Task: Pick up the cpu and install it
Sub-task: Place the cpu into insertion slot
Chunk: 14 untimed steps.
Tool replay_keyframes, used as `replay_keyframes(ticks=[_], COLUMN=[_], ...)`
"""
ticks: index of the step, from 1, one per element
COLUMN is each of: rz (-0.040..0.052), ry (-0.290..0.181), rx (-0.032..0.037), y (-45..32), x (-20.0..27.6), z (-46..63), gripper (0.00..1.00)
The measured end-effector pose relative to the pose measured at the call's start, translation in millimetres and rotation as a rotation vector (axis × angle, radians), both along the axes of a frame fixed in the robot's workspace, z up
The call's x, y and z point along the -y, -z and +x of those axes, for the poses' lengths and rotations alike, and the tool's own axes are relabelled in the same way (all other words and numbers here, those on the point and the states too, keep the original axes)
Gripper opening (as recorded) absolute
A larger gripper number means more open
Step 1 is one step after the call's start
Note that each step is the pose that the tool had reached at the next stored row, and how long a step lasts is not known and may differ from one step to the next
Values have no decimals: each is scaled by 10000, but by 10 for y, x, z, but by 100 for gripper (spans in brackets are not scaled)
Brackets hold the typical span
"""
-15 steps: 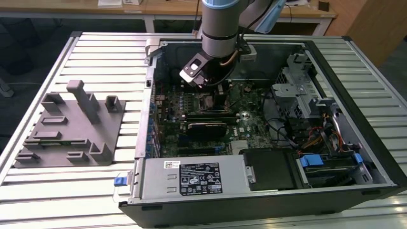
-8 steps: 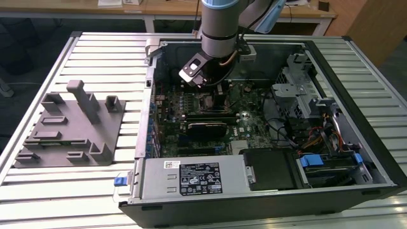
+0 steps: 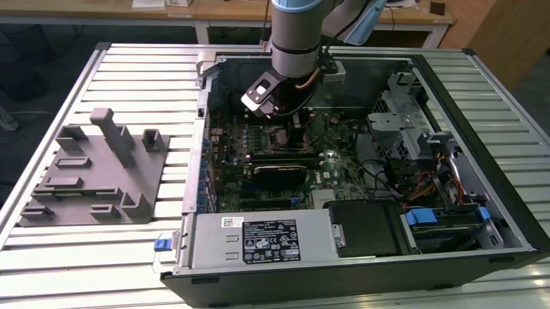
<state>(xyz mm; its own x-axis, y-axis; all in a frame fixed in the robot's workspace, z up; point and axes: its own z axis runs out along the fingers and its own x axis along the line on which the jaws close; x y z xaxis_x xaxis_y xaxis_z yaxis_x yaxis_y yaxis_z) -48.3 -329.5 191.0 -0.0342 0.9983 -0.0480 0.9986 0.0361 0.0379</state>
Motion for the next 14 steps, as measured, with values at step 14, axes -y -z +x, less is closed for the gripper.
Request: replay_keyframes(ticks=[14], rz=[111], ry=[8], rx=[1], y=[0], x=[0], z=[-17], gripper=[61])
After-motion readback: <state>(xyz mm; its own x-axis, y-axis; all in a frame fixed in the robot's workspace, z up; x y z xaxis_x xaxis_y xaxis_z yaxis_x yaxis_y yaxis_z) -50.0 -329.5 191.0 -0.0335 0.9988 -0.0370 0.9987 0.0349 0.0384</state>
